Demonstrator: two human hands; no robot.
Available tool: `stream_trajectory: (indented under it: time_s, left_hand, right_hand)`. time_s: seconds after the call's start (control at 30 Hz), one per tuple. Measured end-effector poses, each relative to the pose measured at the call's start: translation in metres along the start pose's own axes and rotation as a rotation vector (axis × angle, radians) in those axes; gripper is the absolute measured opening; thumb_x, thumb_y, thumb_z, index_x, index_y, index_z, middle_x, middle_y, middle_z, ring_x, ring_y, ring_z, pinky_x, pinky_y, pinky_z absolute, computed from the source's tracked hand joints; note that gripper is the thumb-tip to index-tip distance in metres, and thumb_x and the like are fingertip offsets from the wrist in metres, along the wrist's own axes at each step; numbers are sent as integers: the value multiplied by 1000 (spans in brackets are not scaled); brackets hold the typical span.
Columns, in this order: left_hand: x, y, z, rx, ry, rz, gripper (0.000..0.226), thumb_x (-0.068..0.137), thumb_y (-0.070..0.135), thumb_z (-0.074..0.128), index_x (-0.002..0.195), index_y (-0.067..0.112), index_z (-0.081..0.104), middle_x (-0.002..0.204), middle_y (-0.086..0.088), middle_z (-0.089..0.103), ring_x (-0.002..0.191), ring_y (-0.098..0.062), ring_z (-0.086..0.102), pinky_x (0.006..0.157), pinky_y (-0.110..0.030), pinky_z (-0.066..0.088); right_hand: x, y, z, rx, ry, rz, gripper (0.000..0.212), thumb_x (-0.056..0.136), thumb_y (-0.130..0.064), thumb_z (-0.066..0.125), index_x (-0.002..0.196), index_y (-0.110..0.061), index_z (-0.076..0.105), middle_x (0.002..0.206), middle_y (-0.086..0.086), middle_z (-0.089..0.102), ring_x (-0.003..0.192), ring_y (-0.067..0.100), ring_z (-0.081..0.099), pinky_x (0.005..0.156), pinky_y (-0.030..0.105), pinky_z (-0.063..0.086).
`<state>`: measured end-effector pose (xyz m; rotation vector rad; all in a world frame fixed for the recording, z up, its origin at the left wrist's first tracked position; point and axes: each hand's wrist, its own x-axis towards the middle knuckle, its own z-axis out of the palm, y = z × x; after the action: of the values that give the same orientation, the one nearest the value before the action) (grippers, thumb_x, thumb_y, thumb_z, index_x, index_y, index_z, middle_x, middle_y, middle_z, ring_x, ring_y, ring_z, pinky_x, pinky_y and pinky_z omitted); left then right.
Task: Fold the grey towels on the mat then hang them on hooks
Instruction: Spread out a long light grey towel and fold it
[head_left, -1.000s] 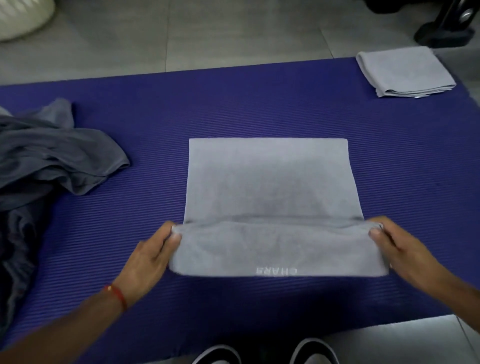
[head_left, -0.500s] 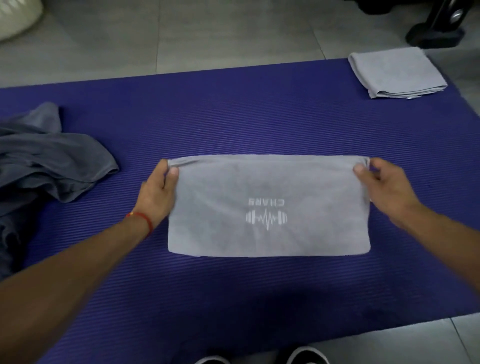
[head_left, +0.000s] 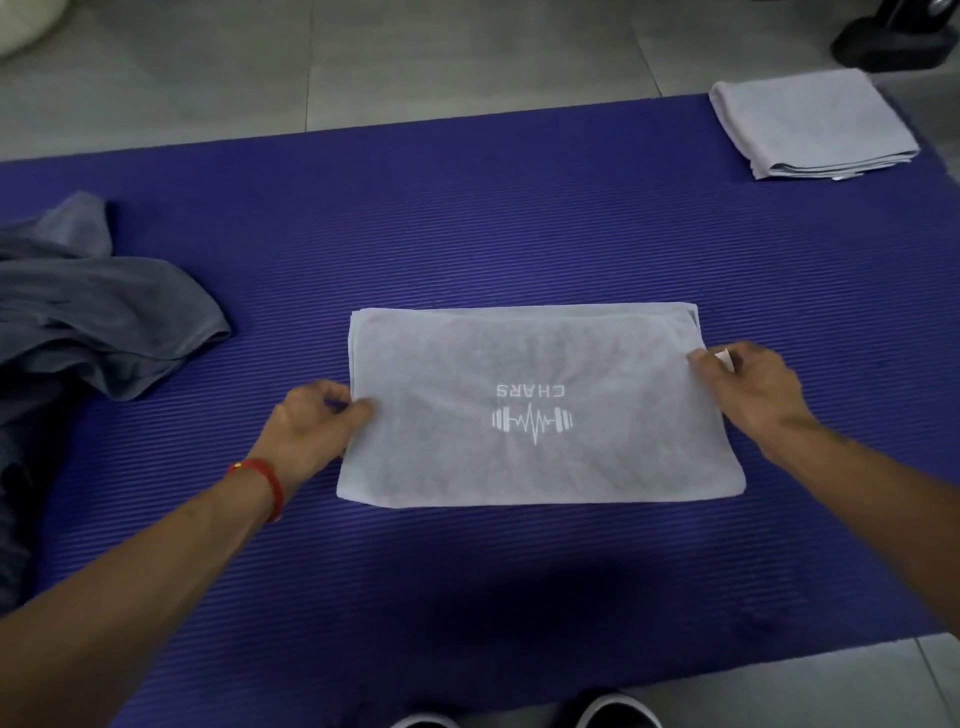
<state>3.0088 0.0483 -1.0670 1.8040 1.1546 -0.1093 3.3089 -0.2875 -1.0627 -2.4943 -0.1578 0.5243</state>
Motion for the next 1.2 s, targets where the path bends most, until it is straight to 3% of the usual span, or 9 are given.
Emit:
stream_trajectory:
  time_s: [0.2,0.43,0.53,0.7,0.77,0.9,1.0,1.13,1.2]
  left_hand:
    - [-33,-19,2,-51,-97,-22,31,98,31,64,84,4,69,74,-6,72,67,-17,63,62,-32,51]
    - [-36,-27,8,77,45,19,19,95,32,68,83,17,71,81,4,76,77,-16,71,76,-37,57]
    - [-29,-17,8,151,31,-50,14,91,26,69,84,15,70,76,-5,75,67,-24,71,68,-39,60]
    - [8,12,-2,309,97,-7,44,92,55,54,77,15,65,66,-9,69,65,-29,67,71,-36,55]
    - [34,17,-3,306,158,32,37,93,52,55,82,17,63,76,-9,70,74,-32,67,76,-39,56]
    - [66,16,1,330,219,50,18,94,33,64,82,21,56,87,-13,70,85,-35,67,77,-37,54]
    - [60,13,5,350,256,75,16,94,31,64,96,17,57,100,-16,68,91,-36,65,78,-42,53]
    - [20,21,34,776,452,585,36,94,23,59,128,15,54,135,-17,50,122,-38,46,95,-56,43]
    - [-4,23,64,844,311,826,45,99,31,53,143,25,47,157,-14,33,146,-38,26,113,-62,29]
  right_hand:
    - [-31,35,-15,37,-167,49,32,91,-50,70,110,-25,63,102,-6,73,91,18,71,88,42,57]
    - [-41,55,-22,6,-255,21,23,89,-34,77,105,-19,69,99,1,76,83,19,75,85,45,61]
    - [-35,47,-22,-62,-287,34,19,90,-36,76,99,-20,69,95,-1,77,81,19,75,79,42,63]
    - [-4,12,-23,-183,-140,42,39,91,-58,63,94,-19,65,84,1,74,72,21,73,68,36,60]
    - [11,3,-16,-268,-132,3,47,91,-59,58,90,-12,60,89,6,71,80,27,71,67,36,56]
    - [22,-5,3,-364,-102,63,60,93,-52,64,130,-6,49,127,19,59,113,40,60,89,49,55]
    - [24,-4,13,-370,-93,128,63,96,-49,61,134,-1,45,132,21,56,116,40,58,90,50,54]
    - [26,0,18,-320,-93,159,61,96,-52,57,128,-1,52,127,18,61,113,40,60,90,47,53]
    - [27,0,19,-326,-95,169,61,96,-51,55,130,0,53,130,20,60,118,42,57,99,51,50]
